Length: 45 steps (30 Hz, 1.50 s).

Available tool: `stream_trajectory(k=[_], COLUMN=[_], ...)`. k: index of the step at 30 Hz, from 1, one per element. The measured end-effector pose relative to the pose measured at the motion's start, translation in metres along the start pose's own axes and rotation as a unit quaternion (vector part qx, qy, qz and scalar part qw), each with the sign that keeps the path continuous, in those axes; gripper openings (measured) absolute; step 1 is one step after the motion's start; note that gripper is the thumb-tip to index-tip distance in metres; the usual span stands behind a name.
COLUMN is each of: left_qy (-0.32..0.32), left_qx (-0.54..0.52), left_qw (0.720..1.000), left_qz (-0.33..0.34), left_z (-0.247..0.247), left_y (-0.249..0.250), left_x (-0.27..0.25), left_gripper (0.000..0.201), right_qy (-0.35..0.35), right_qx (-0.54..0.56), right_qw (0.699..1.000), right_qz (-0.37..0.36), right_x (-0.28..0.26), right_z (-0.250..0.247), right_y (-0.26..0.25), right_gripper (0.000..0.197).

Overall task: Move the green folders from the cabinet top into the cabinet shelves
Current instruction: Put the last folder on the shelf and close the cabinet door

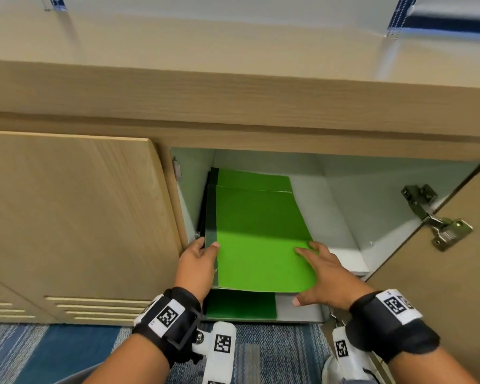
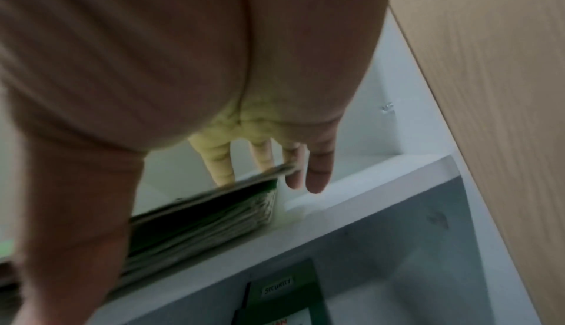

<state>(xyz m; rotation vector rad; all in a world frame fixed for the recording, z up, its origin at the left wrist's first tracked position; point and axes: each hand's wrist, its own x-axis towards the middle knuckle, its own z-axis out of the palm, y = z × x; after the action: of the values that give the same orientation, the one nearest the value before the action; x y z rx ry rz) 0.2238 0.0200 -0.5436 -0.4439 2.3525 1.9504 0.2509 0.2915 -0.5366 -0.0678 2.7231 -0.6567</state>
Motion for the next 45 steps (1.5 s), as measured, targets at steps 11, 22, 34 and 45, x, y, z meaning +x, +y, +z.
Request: stream_trajectory(k=[11,22,34,45], left_qy=[-0.019,-0.06,-0.07,-0.084], left_qx=[0.228,0.408,0.475,0.483], left_qw=[0.969,0.898,0.832,0.791], left_qz=[0.096,0.153,0.278,0.367], left_z=[-0.012,-0.006,-0.025,-0.048], left_y=[-0.002,-0.009,0.013,0.106], left_x=[-0.023,-0.023,-0.069,-0.141], left_gripper=[0.07,0.072,0.062,0.067], right_qy=[0.07,0.111,0.222,0.302], right_qx=[-0.055,-0.08,-0.073,-0.26], right_qw=[0.996,0.99,0.972,0.905], right_qz=[0.024,0.024,0.029,0.149], right_x=[0.025,0.049,-0.074,-0.233], right_z=[0.004,0.014,-0.023,-0.16], right_y=[-0.01,-0.021,-0.039,-0.064], right_gripper=[0.102,0.096,0.072,0.055])
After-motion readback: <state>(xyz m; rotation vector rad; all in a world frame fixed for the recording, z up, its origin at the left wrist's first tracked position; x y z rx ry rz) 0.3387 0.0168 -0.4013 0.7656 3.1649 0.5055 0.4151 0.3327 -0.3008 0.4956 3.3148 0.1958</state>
